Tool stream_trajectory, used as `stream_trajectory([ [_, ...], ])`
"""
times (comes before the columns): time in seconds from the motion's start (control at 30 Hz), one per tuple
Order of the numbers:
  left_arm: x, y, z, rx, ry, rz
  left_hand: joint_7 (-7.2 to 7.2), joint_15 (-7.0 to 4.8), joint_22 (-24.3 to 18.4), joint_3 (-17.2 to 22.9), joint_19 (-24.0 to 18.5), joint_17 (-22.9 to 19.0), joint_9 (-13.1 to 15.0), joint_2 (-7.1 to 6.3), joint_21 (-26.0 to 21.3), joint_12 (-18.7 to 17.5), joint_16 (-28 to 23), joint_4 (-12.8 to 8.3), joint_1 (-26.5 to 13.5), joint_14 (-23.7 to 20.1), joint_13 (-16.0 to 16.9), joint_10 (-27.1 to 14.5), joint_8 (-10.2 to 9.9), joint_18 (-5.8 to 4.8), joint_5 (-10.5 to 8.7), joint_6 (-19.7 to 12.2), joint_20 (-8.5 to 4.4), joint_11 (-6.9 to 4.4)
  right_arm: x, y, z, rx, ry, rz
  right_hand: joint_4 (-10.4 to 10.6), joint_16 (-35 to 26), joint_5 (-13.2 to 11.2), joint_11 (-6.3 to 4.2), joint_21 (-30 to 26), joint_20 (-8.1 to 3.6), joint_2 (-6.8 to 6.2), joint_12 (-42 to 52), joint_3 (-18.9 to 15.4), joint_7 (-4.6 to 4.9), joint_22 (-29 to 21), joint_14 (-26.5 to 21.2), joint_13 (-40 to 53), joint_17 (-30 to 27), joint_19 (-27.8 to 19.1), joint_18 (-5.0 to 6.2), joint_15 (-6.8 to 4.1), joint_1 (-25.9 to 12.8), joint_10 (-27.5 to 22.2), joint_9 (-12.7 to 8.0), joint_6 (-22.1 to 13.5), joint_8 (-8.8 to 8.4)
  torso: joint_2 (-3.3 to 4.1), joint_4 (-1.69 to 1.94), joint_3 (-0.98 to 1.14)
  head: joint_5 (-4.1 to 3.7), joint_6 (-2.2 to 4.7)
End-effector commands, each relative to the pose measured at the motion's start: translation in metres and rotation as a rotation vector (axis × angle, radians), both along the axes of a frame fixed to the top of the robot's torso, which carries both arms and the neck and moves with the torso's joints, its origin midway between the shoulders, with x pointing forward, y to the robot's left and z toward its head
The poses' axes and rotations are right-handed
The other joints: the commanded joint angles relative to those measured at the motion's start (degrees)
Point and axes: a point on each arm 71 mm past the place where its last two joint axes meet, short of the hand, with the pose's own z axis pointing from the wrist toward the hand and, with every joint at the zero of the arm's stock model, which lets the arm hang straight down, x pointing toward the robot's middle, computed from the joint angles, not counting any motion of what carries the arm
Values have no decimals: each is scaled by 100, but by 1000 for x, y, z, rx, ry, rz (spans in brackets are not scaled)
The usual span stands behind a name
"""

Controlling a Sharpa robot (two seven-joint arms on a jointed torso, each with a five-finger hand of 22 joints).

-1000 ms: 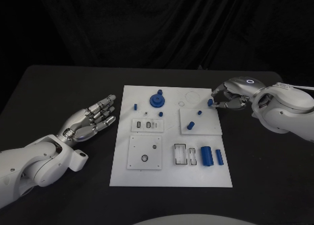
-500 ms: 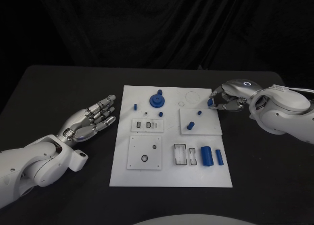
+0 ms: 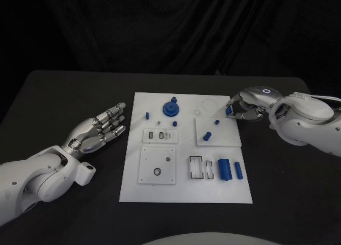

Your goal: Assemble the parts on the task board

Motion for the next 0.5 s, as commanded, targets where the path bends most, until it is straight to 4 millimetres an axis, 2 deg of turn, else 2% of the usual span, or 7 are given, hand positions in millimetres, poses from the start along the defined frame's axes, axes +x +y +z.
stream_trajectory([
  [0.03, -2, -2, 8, -72, -72, -31, -11, 35, -10, 21, 6, -9, -4, -19, -20, -29, -21, 7, -54, -2, -7, -13, 14, 84, -1, 0, 26, 42, 1, -1, -2, -6, 4, -18, -31, -29, 28, 21, -38, 6, 0, -35, 12, 20, 1137, 359, 297, 92, 199, -7, 9, 80, 147, -8, -36, -8, 3, 1, -1, 1, 4],
  [0.37, -2, -2, 7, -71, -69, -32, -14, 37, -10, 24, 6, -9, -4, -23, -20, -29, -21, 3, -51, -2, -6, -12, 14, 87, -9, -3, 31, 61, 3, 1, -2, -5, 2, -11, -20, -63, 60, 30, -82, 16, 62, -60, 19, 32, 1123, 346, 254, 42, 180, 3, 20, 102, 117, 10, 59, 41, 2, -1, 1, 2, -4],
  [0.5, -2, -2, 7, -71, -68, -33, -14, 37, -10, 24, 6, -9, -4, -23, -20, -29, -21, 3, -51, -2, -6, -12, 14, 87, -9, -3, 31, 61, 4, 2, -2, -6, 0, -9, -32, -83, 178, 39, -125, 24, 118, -64, 28, 43, 1110, 338, 232, 9, 162, 12, 28, 139, 102, 52, 188, 101, -2, -3, 2, 10, -14],
])
